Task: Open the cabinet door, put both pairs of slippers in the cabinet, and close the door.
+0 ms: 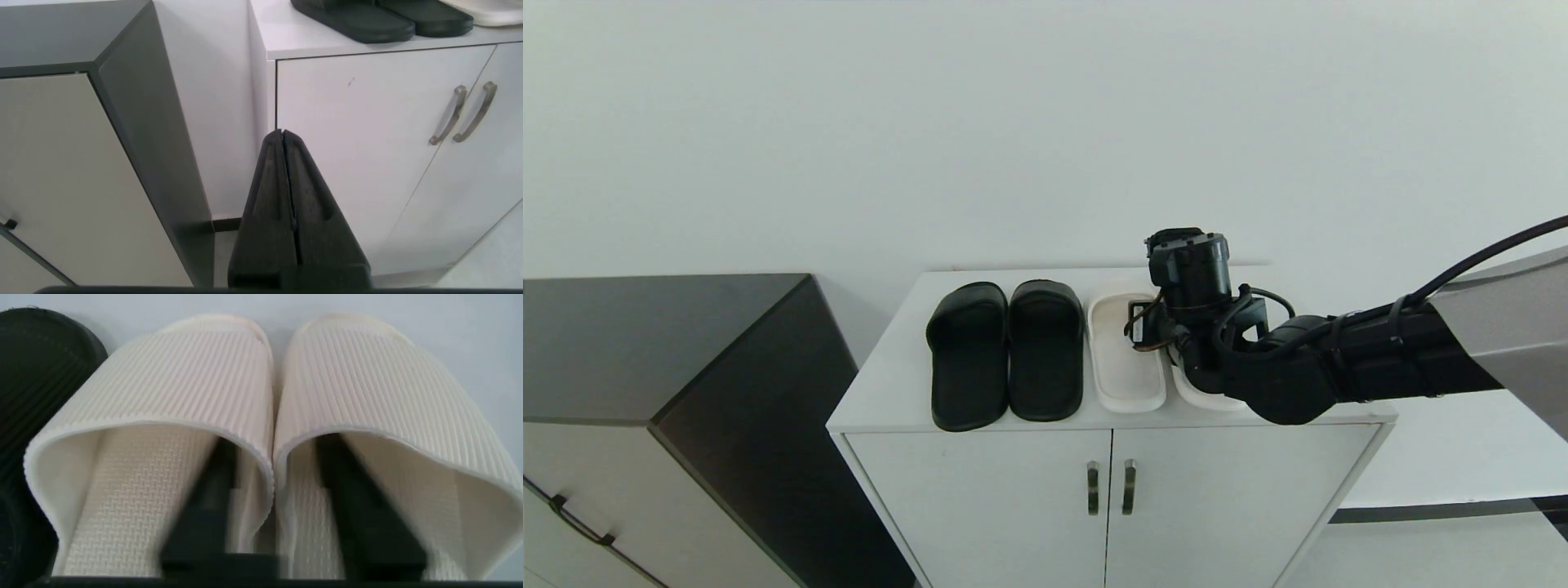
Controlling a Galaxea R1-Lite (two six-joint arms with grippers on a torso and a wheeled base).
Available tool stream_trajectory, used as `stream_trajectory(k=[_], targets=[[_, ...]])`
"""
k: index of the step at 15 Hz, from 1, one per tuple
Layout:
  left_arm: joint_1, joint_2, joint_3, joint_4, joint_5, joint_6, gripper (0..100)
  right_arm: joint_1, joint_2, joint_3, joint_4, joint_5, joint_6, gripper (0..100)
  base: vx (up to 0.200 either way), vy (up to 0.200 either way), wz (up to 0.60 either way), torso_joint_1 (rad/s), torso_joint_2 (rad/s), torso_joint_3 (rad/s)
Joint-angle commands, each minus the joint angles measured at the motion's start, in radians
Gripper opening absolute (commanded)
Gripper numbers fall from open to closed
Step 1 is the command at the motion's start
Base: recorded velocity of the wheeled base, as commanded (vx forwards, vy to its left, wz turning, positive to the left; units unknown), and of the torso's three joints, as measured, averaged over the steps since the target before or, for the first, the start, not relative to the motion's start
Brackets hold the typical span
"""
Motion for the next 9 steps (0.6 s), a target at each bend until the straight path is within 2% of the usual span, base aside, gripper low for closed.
stream_trajectory(k=[1, 5, 8, 9], targets=[[0.001, 0.002, 0.000, 0.000, 0.000, 0.000, 0, -0.001, 0.007, 0.001, -0.008, -0.001, -0.005, 0, 0.000, 0.000, 0.00, 0.000, 0.00, 0.000], [-0.001, 0.002, 0.000, 0.000, 0.000, 0.000, 0, -0.001, 0.000, 0.010, -0.027, -0.010, -0.011, 0, 0.000, 0.000, 0.00, 0.000, 0.00, 0.000], [0.001, 0.002, 0.000, 0.000, 0.001, 0.000, 0, 0.025, -0.151, 0.094, -0.025, -0.001, -0.042, 0, 0.000, 0.000, 0.00, 0.000, 0.00, 0.000], [0.001, 0.002, 0.000, 0.000, 0.001, 0.000, 0, 0.049, -0.224, 0.159, -0.025, 0.013, -0.052, 0, 0.000, 0.000, 0.00, 0.000, 0.00, 0.000]])
